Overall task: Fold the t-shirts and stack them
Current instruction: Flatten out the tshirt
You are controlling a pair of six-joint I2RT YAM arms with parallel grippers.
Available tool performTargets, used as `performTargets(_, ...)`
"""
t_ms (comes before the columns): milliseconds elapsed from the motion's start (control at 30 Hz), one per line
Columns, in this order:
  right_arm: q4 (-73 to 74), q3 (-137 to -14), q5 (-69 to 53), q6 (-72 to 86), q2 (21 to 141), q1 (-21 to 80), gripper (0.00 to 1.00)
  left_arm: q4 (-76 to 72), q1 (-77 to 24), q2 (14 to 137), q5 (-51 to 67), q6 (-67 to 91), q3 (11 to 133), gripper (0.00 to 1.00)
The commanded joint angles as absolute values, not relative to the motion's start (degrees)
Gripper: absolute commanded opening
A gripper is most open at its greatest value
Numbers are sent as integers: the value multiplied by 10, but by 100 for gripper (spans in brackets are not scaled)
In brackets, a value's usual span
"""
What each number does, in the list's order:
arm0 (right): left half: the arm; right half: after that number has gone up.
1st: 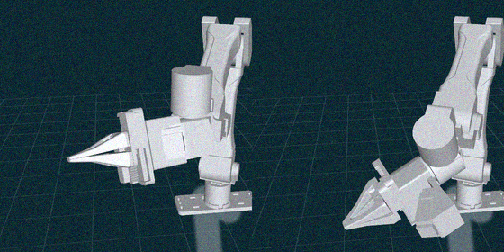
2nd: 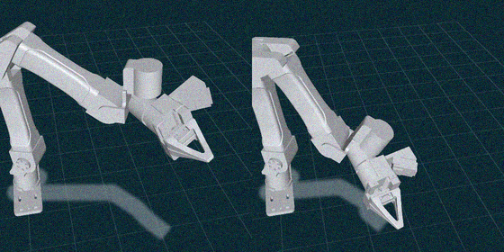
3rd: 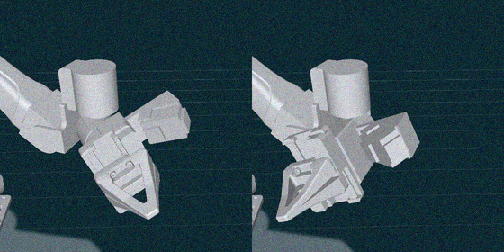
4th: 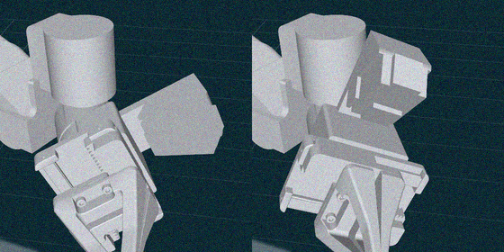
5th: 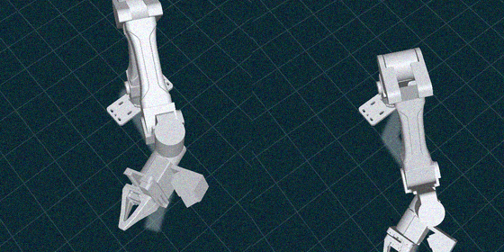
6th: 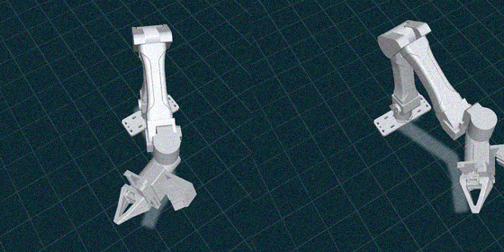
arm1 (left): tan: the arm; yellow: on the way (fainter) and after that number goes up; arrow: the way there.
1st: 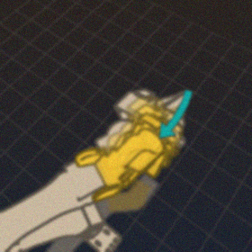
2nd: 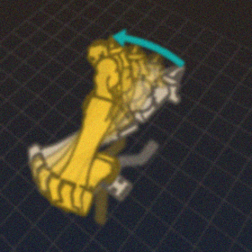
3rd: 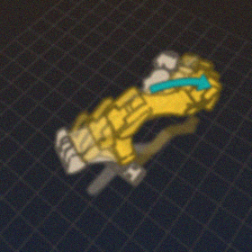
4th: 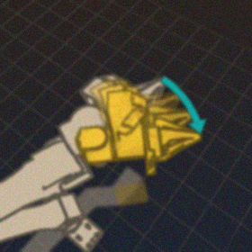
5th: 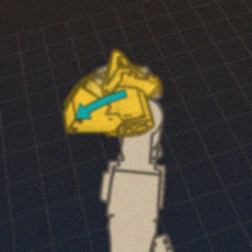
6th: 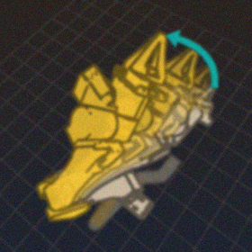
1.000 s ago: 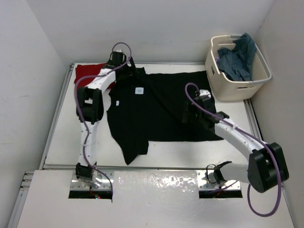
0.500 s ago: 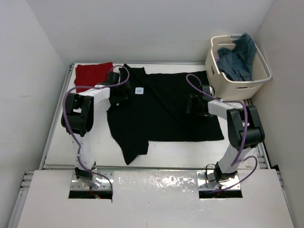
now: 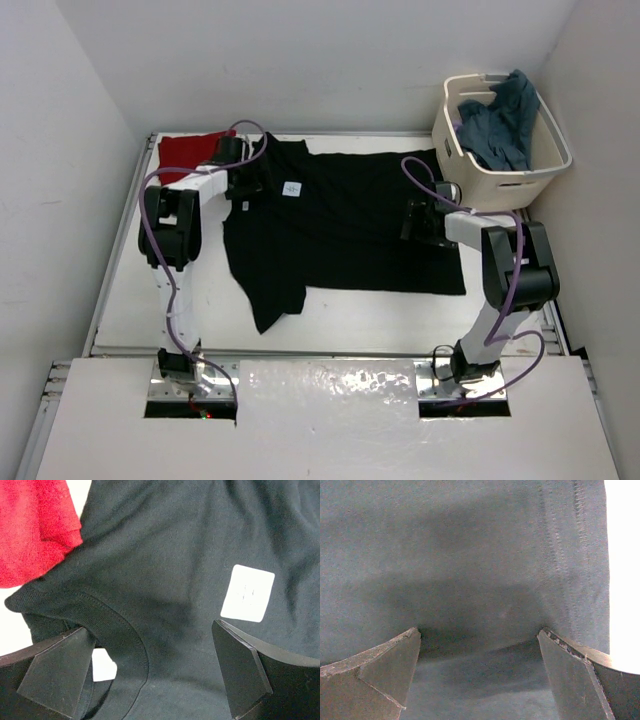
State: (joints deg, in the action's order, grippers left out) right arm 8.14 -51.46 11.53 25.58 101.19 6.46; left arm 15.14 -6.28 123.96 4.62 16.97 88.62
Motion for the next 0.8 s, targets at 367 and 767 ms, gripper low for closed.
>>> performTargets(367, 106, -452, 45, 225, 812, 105, 99, 161, -149, 905, 35, 299, 601, 100)
performTargets(767, 69, -311, -1, 266, 815, 107, 99, 48, -215, 733, 178, 458, 269, 100)
